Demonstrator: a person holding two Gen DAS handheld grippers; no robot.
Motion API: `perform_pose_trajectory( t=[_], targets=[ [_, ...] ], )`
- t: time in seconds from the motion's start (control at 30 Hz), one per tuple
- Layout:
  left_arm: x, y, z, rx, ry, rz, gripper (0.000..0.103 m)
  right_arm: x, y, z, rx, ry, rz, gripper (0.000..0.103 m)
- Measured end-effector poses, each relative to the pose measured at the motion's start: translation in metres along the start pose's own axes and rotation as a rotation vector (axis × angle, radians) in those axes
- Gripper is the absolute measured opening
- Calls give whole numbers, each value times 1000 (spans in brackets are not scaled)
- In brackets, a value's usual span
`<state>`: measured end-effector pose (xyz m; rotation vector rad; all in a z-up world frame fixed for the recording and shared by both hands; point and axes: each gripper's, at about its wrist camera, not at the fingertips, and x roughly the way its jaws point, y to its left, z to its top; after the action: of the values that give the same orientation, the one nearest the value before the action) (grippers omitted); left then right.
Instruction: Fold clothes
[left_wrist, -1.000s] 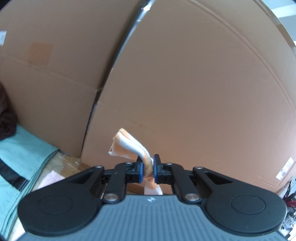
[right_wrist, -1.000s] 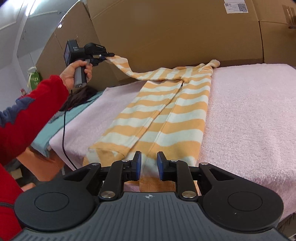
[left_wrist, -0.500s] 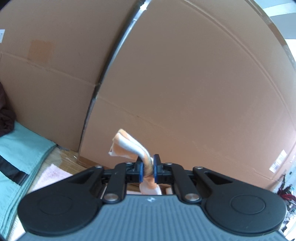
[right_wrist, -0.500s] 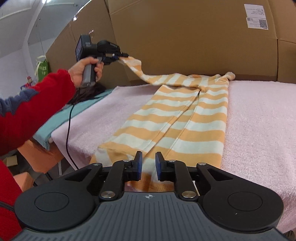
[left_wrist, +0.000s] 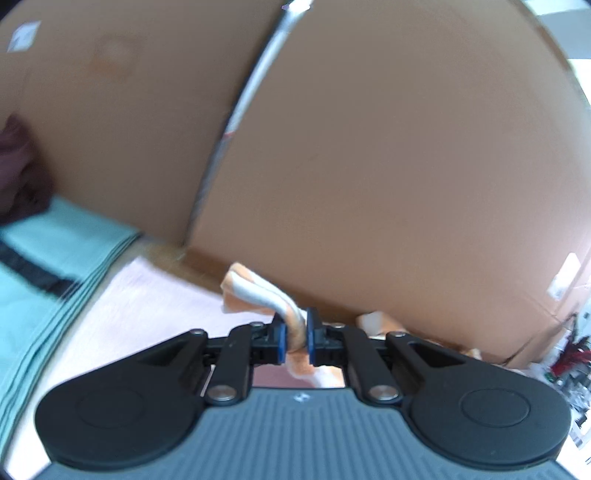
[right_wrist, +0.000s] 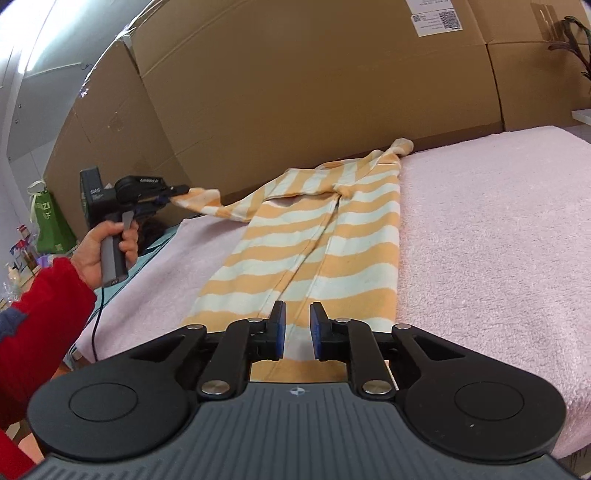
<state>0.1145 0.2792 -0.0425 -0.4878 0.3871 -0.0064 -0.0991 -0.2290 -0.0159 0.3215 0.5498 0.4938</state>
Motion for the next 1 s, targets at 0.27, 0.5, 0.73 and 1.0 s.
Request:
perform_pose_trajectory(
  t=[0.27, 0.5, 0.73, 1.0],
  targets=[
    [4, 67, -40, -220, 33, -4, 54, 8, -5, -1, 9, 8, -20, 23],
    [-39, 73, -28, -373, -6, -60, 62, 8, -2, -7, -43, -13, -26, 24],
    [-36, 57, -29, -367, -1, -43, 4, 9, -2, -7, -35, -17, -17, 24],
    [-74, 53, -32, -267, -154, -99, 2, 16, 24, -12, -182, 0, 4, 55]
  ],
)
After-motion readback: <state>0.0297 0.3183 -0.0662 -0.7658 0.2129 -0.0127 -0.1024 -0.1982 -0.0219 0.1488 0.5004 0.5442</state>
